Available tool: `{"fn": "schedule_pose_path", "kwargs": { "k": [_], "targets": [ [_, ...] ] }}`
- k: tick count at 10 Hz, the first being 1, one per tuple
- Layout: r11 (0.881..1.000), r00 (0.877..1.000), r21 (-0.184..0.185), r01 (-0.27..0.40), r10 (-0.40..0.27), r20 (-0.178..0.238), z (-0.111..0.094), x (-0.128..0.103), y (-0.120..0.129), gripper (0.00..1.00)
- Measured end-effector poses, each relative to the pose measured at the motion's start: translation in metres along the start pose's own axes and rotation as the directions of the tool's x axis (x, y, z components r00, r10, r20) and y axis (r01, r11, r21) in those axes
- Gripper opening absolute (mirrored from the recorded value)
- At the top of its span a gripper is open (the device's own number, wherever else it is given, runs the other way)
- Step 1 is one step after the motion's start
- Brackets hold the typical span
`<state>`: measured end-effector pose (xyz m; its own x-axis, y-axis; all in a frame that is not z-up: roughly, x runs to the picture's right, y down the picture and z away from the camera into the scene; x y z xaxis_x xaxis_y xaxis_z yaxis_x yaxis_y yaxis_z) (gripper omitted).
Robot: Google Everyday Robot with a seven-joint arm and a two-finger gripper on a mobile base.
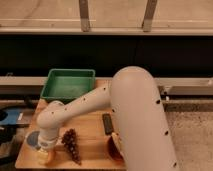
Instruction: Place apple in plastic cup
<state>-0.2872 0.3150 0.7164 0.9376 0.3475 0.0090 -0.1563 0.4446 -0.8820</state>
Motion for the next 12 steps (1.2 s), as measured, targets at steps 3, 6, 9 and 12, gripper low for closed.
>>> {"fn": "schedule_pose_path", "kwargs": {
  "k": [3, 6, 9, 12],
  "targets": [
    [1.000, 1.000, 0.019, -0.014, 0.014, 0.012, -0.005, 0.000, 0.002, 0.15],
    [0.999, 0.999, 0.037, -0.028, 0.027, 0.029, -0.015, 0.007, 0.001, 0.00],
    [0.997, 0.998, 0.063, -0.050, 0.046, 0.053, -0.036, 0.019, -0.011, 0.00],
    [0.993, 0.993, 0.099, -0.069, 0.060, 0.098, -0.066, 0.034, -0.033, 0.00]
  ]
}}
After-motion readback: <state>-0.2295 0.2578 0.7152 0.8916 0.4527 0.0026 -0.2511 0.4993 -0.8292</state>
